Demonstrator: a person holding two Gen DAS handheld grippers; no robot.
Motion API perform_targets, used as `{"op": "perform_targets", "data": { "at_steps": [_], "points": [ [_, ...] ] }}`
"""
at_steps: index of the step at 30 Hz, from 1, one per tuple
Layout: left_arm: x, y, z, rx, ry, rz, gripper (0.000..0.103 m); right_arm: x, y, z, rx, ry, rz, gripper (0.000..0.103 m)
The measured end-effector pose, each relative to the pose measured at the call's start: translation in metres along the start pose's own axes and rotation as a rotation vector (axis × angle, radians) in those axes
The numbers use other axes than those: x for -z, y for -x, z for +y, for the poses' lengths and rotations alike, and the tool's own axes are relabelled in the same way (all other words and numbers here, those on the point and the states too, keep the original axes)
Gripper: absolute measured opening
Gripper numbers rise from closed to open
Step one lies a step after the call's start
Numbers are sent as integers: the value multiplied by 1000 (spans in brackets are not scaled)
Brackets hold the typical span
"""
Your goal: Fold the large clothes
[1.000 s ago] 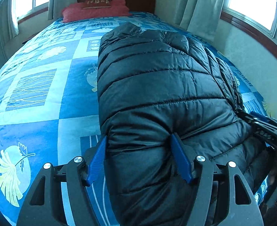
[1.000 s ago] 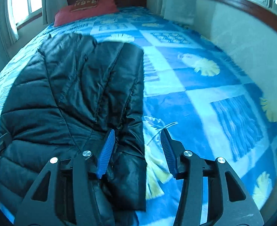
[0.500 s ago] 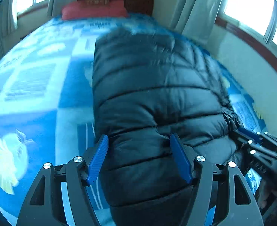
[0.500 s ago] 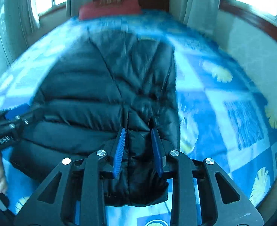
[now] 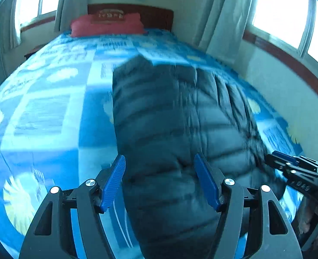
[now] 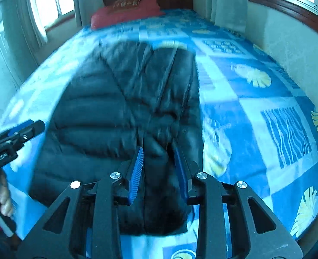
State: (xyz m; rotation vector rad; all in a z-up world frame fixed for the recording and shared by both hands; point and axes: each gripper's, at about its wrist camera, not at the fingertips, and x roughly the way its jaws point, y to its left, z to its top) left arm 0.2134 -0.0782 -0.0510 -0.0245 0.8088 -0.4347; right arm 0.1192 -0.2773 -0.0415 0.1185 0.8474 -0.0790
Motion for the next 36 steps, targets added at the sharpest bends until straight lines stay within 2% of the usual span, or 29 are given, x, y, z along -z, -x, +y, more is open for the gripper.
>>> {"op": "perform_targets", "data": {
  "at_steps": [4,9,13,15,24,31,34,36],
  "points": [
    [-36,-19,9,-22,0,-17,66,-49,-20,0,-1,7,-50,30],
    [-55,-50,8,-26,14,15,66,-83,-64,-3,-26,18,-26,30],
    [-49,-81,11,-11,47,78,67,-78,-101,-11,-19,0,45,30],
    [-44,-89,11,-20,44,84,68,-71,-114,-13,-24,-4,61,30],
    [-39,-125,12,-68,21,136,74,-59,-151,-13,-24,-1,79,30],
    [-40,-128,14,-63,23,140,75,-61,-152,-11,-15,16,81,30],
    [-39,-111,17,-71,28,118,76,-60,-138,-9,-11,19,60,31],
    [-37,-98,23,-77,71,119,76,-59,-121,-11,-6,1,40,32]
  ]
}}
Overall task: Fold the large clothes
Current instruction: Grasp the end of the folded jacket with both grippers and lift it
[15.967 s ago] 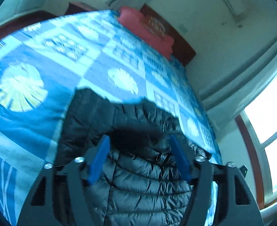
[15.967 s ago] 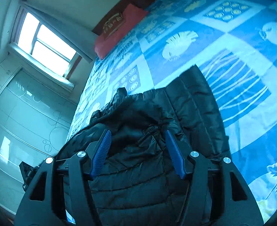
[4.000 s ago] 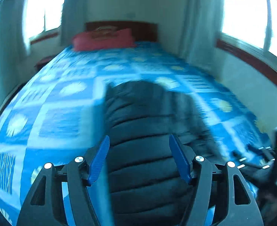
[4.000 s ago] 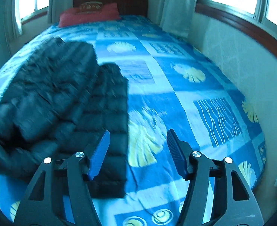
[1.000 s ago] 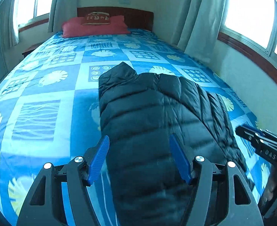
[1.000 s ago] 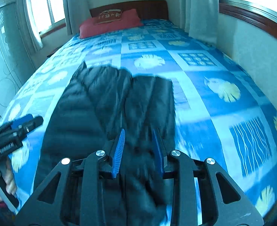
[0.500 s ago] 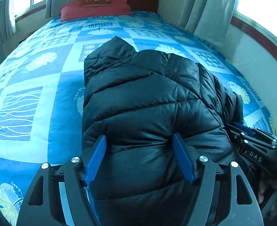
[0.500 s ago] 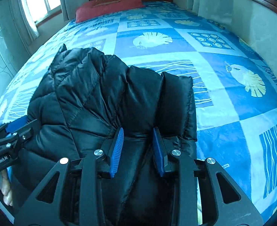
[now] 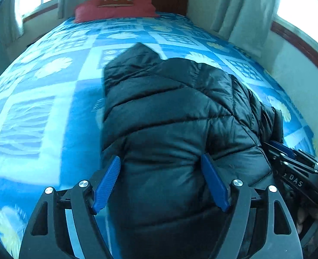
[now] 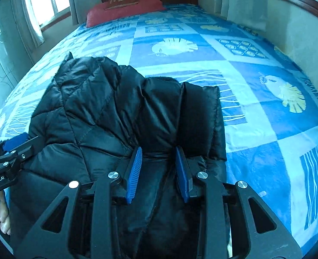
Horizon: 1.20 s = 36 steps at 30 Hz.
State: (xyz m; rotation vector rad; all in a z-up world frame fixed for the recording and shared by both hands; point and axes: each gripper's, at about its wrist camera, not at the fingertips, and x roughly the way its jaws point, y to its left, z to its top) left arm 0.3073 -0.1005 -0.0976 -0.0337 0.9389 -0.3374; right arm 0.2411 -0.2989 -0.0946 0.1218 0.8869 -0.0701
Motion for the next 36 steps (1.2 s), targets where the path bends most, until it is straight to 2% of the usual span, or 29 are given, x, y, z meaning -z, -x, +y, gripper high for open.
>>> {"op": "perform_targets", "data": {
  "at_steps": [1,5,6,9,11,15,19,22,25,26,27,28,29,33,36],
  "points": [
    [3,9,6,2,34,0,76,1,8,-2,0,-10,-12,34],
    [18,34,32,15,148,-18,76,10,40,-17,-4,-60,-67,57],
    [23,37,38,34,182,-15,76,12,43,-23,-6,-75,-67,60],
    [34,35,51,118,282,14,76,18,37,-40,-54,-123,-26,67],
    [40,30,52,174,319,32,77,24,24,-52,-90,-169,26,74],
    [46,14,49,251,366,59,83,32,3,-70,-172,-265,81,86],
    [46,4,48,293,371,86,89,43,-21,-88,-309,-391,136,93],
    [46,-3,46,329,373,93,92,47,-27,-89,-338,-405,129,97],
    [47,-8,46,356,375,98,93,47,-28,-87,-341,-386,131,96],
    [47,-8,46,363,375,97,93,48,-28,-86,-350,-382,130,92],
    [48,-8,45,368,373,96,92,48,-29,-86,-393,-385,128,86],
    [47,-8,44,367,368,95,90,48,-30,-86,-450,-406,137,66],
    [47,-8,44,364,366,93,89,49,-33,-87,-469,-440,141,65],
    [49,-4,43,373,359,84,82,52,-30,-86,-481,-443,119,59],
    [49,1,42,374,351,78,78,52,-24,-82,-497,-440,94,49]
  ]
}}
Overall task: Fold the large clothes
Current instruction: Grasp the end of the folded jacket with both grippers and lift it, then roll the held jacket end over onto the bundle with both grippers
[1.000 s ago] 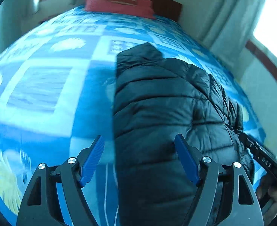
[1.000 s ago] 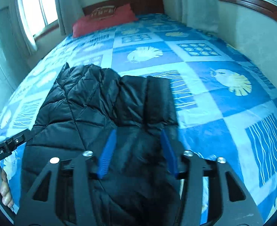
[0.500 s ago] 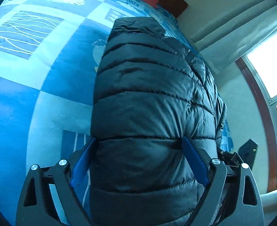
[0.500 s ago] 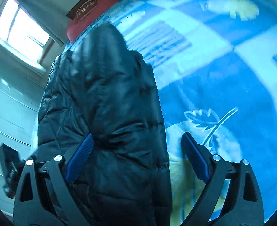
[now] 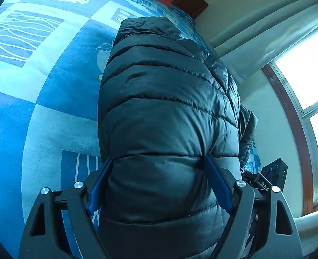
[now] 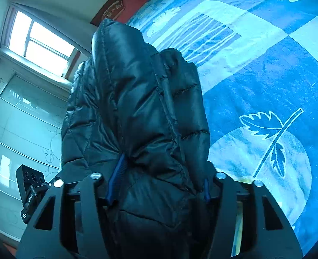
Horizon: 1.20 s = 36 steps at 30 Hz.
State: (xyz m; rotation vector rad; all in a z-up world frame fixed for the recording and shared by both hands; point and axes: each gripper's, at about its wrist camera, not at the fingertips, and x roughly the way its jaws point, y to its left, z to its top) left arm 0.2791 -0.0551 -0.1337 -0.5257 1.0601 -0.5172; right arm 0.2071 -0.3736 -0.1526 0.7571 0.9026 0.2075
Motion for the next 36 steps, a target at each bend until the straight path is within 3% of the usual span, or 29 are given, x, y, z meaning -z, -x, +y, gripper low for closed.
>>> {"op": "perform_targets", "data": {
  "at_steps": [2,8,19,26,30,36],
  "points": [
    [1,5,0,1,-8,-6,76,4,3,7,-10,8,-17,42],
    [-2,27,9,18,-1,-34,70,8,3,29,-60,31,-41,34],
    [-18,100,61,-27,33,-135,69,22,-51,90,-182,56,34,33],
    [-21,107,108,-36,115,-140,68,27,-76,109,-184,76,60,33],
    [-18,106,110,-36,103,-143,69,27,-74,106,-170,74,68,37],
    [-18,119,118,-5,143,-139,71,26,-65,110,-124,88,76,58]
  ]
}}
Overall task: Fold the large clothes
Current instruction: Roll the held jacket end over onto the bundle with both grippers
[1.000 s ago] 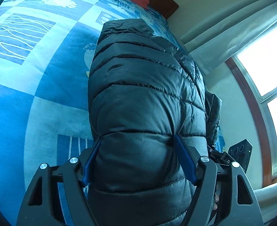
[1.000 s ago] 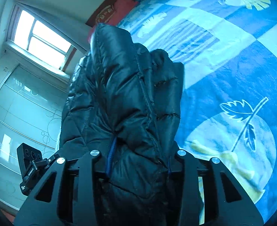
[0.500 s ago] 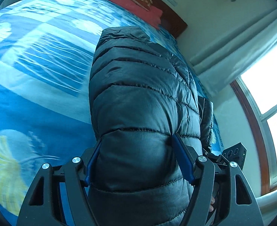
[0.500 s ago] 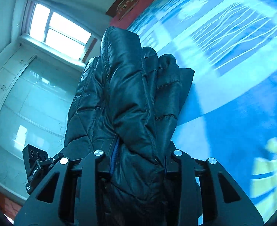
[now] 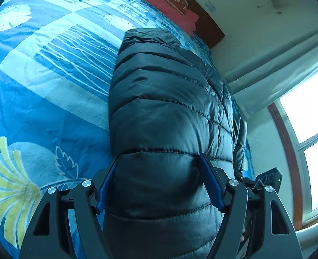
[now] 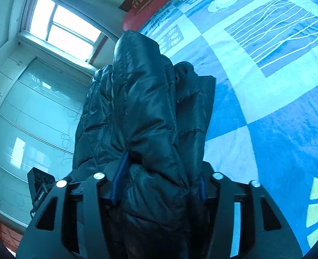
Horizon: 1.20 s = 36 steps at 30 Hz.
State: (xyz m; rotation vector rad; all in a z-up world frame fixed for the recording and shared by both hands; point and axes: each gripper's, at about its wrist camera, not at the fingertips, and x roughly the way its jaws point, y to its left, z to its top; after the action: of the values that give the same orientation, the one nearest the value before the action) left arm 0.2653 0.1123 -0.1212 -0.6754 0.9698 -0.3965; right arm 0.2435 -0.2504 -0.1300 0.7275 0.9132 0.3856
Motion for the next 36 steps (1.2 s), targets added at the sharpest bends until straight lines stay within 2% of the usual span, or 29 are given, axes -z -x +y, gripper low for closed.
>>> {"op": "perform_targets", "data": {
  "at_steps": [2,6,9,11,13,16,18,19,20,23,25,30,36],
  "points": [
    [-4,11,7,15,36,-26,71,-5,10,3,13,19,1,68],
    [-21,21,17,14,53,-75,74,-25,25,2,11,19,-37,81],
    [-34,13,22,38,80,-67,75,-44,12,-4,-40,-29,-7,82],
    [-38,2,21,44,99,-49,75,-50,-2,-9,-42,-51,18,82],
    [-39,-8,21,36,106,-39,79,-51,-18,-15,-41,-79,50,82],
    [-37,-20,26,54,140,-32,80,-44,-33,-25,-74,-122,65,84],
    [-37,-25,30,84,177,-26,80,-41,-37,-30,-114,-153,63,75],
    [-38,-25,31,91,178,-26,79,-40,-37,-31,-140,-158,63,61],
    [-38,-24,30,93,174,-27,78,-39,-36,-31,-157,-159,59,51],
    [-44,-23,25,104,175,-33,74,-42,-31,-26,-180,-147,27,38],
    [-52,-24,21,106,164,-43,70,-48,-29,-22,-206,-154,-5,34],
    [-79,-32,13,86,132,-68,69,-70,-40,-12,-216,-140,-29,32],
    [-90,-51,22,47,138,-67,69,-84,-70,-21,-189,-155,-9,32]
  ]
}}
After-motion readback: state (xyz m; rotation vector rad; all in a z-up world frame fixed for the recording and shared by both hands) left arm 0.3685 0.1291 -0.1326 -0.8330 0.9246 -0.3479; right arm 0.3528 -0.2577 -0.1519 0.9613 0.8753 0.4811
